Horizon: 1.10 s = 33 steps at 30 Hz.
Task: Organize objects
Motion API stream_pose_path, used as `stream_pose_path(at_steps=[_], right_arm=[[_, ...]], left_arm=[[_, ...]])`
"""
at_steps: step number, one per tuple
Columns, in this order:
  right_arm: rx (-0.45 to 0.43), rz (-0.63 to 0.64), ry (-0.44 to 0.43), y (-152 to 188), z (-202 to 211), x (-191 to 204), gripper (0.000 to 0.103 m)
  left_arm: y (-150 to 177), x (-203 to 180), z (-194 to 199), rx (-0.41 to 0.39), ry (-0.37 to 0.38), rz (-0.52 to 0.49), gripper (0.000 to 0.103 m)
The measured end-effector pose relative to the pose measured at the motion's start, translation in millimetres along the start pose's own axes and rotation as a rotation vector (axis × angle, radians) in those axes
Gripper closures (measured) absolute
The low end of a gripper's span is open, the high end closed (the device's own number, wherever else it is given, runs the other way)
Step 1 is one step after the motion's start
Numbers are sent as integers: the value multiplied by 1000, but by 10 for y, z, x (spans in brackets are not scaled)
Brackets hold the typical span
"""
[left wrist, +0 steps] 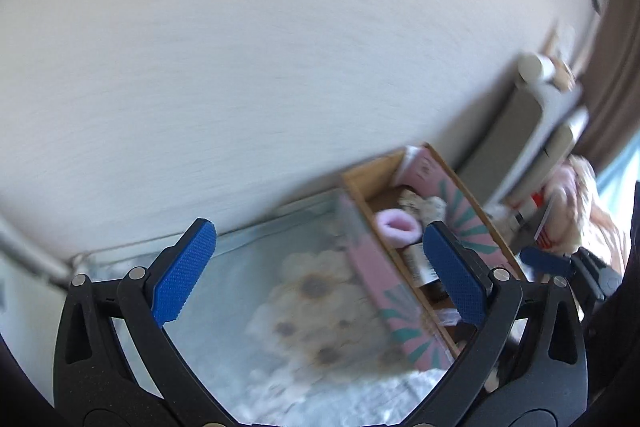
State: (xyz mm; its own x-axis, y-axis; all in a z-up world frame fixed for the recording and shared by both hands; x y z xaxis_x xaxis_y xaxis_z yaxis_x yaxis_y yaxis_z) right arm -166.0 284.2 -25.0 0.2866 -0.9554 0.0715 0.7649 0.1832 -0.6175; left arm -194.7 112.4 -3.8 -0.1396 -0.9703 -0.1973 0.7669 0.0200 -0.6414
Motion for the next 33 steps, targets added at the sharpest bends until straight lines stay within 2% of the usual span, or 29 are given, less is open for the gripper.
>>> stream_pose_path(at_steps=[3, 8, 12, 19, 22, 33], right_arm=[[-21, 35, -21, -104, 82, 249, 1], [-41, 90, -31, -144, 188, 569, 1], [-51, 147, -23, -61, 240, 766, 1], [-45, 163, 8, 184, 184, 804, 1], [-35, 151, 15, 235, 175, 786, 1], [-56, 137, 35, 262, 284, 766, 1]], left_arm=[[97, 286, 371, -39, -76, 48, 0], [377, 625, 739, -64, -146, 119, 0], [683, 790, 920, -85, -183, 166, 0], [1220, 964, 1138, -137, -250, 218, 0], [1284, 963, 1165, -147, -274, 216, 0], [1309, 963, 1187, -147, -281, 234, 0]])
Point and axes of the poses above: each gripper's, at about its wrist camera, not at the fingertips, and z roughly against the way its jaws point, x to its left, y to its underside, the point moved 4 cm from there along -z, roughly the way its jaws point, and after that the axes turned 7 degrees about z, right-handed, at the moved point
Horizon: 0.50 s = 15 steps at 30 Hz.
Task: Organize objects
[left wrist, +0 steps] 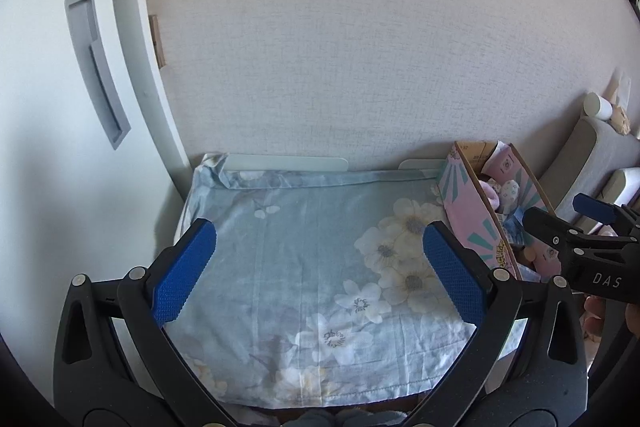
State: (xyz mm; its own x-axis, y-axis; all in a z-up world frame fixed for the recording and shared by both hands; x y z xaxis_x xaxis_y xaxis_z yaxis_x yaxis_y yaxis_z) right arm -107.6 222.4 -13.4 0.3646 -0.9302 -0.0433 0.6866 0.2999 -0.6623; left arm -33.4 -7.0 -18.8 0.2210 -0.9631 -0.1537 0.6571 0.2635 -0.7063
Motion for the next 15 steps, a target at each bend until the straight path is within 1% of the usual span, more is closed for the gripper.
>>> stream_pose_path(at_steps=[7, 12, 15], right_arm=[[-7, -9, 0, -1, 41, -20, 1], [-9, -10, -2, -3, 49, -18, 1], [-13, -14, -2, -9, 61, -18, 1]], left_arm=[[-16, -20, -10, 7, -2, -4, 0], [-21, -16, -8, 19, 12, 9, 0], [-26, -23, 5, 15, 1, 1, 0]])
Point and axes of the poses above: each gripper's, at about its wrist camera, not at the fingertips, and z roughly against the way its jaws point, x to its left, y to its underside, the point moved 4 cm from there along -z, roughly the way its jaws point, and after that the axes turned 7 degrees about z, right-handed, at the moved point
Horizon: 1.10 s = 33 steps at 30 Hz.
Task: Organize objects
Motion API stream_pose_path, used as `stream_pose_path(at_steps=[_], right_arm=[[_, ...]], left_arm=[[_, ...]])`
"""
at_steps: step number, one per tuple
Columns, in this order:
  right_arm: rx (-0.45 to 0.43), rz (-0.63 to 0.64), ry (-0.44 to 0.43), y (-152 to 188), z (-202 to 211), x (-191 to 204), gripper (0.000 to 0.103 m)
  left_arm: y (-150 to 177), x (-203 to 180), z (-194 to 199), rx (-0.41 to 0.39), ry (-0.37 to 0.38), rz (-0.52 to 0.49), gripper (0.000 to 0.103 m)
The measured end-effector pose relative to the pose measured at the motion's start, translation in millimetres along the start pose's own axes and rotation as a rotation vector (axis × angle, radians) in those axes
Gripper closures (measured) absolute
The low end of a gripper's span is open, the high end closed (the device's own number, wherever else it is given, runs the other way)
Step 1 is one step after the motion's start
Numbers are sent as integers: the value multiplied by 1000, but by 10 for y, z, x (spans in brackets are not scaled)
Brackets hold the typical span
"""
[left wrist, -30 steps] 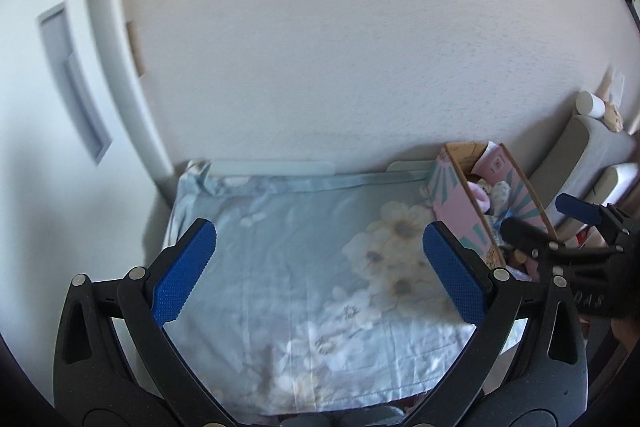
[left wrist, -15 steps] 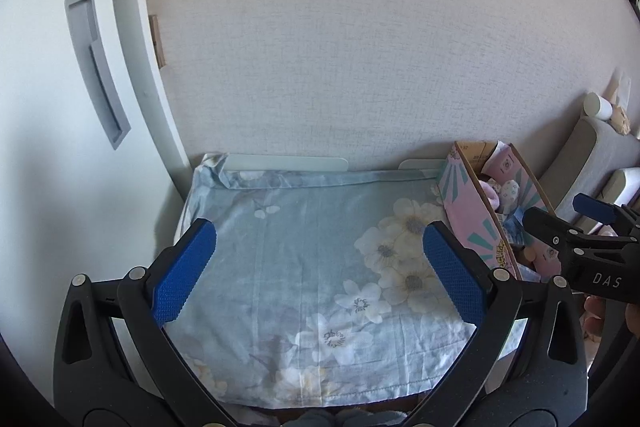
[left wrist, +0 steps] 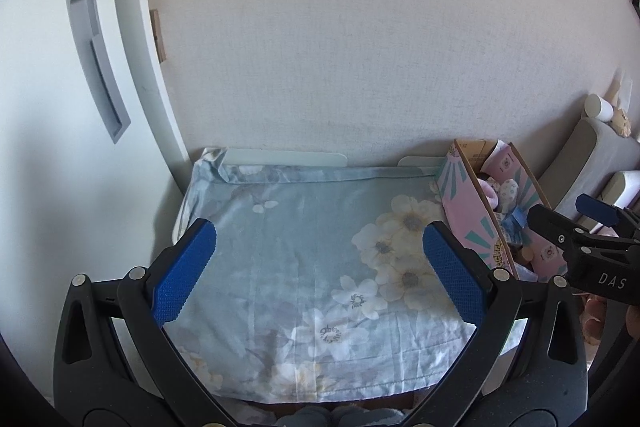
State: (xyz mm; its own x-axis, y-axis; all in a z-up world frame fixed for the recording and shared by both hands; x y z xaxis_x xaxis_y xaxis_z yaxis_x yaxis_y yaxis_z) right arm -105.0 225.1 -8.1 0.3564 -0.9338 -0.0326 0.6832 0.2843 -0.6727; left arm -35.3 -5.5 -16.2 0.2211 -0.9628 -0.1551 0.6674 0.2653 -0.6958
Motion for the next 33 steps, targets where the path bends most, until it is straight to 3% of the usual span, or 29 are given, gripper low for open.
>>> stream_pose_path(at_steps=[20, 27, 33], right_arm=[[-15, -6, 16, -33, 37, 7, 1], [-18, 2, 17, -50, 44, 13, 1], [-20, 6, 18, -66, 38, 21, 1]], left_arm=[[-24, -69, 54, -37, -6, -39, 0], [-34, -74, 133, -88, -52, -31, 0], [-40, -30, 149, -96, -19, 0, 0]])
Point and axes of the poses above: each gripper's, at about its wrist camera, not at the fingertips, and z roughly against the way its jaws point, x to its left, y to its underside, the point moved 4 cm from there along -z, roughly the way its jaws point, and after that the axes turned 7 degrees about z, right-handed, at the moved point
